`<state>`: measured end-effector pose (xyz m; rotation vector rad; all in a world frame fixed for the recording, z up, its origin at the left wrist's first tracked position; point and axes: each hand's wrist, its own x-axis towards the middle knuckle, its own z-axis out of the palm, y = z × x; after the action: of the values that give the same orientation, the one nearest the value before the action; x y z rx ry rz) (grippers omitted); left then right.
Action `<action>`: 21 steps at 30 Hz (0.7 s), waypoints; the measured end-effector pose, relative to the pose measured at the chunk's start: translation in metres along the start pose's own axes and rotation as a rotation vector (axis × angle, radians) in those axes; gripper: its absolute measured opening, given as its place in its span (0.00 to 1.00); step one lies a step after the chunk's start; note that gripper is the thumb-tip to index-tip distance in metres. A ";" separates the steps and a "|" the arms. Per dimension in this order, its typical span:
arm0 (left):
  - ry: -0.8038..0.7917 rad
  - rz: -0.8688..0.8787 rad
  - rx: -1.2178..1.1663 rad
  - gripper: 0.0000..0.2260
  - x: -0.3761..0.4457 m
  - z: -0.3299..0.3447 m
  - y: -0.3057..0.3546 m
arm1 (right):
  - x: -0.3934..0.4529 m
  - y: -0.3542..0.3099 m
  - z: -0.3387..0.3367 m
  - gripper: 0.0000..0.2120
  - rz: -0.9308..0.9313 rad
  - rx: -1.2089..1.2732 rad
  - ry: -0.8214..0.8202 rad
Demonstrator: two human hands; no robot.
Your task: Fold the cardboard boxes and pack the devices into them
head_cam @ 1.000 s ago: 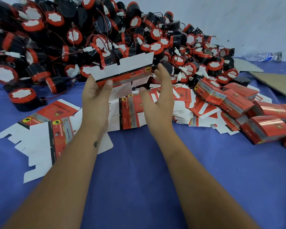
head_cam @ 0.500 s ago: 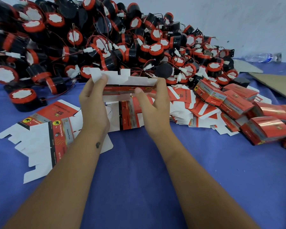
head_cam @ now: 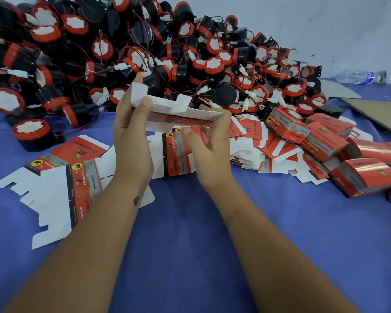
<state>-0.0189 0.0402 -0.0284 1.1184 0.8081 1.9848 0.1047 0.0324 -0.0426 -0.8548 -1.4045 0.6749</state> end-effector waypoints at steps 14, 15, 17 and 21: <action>-0.273 -0.251 0.114 0.17 0.001 -0.007 -0.008 | 0.005 0.007 -0.011 0.21 -0.115 -0.079 0.068; -0.308 -0.263 0.183 0.17 0.000 -0.008 -0.010 | 0.005 0.007 -0.012 0.21 -0.119 -0.086 0.073; -0.320 -0.259 0.277 0.17 0.001 -0.009 -0.011 | 0.004 0.005 -0.014 0.24 -0.115 -0.091 0.050; -0.284 -0.290 0.122 0.20 -0.001 -0.009 -0.014 | 0.002 0.003 -0.008 0.32 -0.146 -0.187 -0.008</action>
<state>-0.0224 0.0455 -0.0437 1.2420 0.8915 1.5155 0.1128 0.0349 -0.0438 -0.8859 -1.5384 0.4414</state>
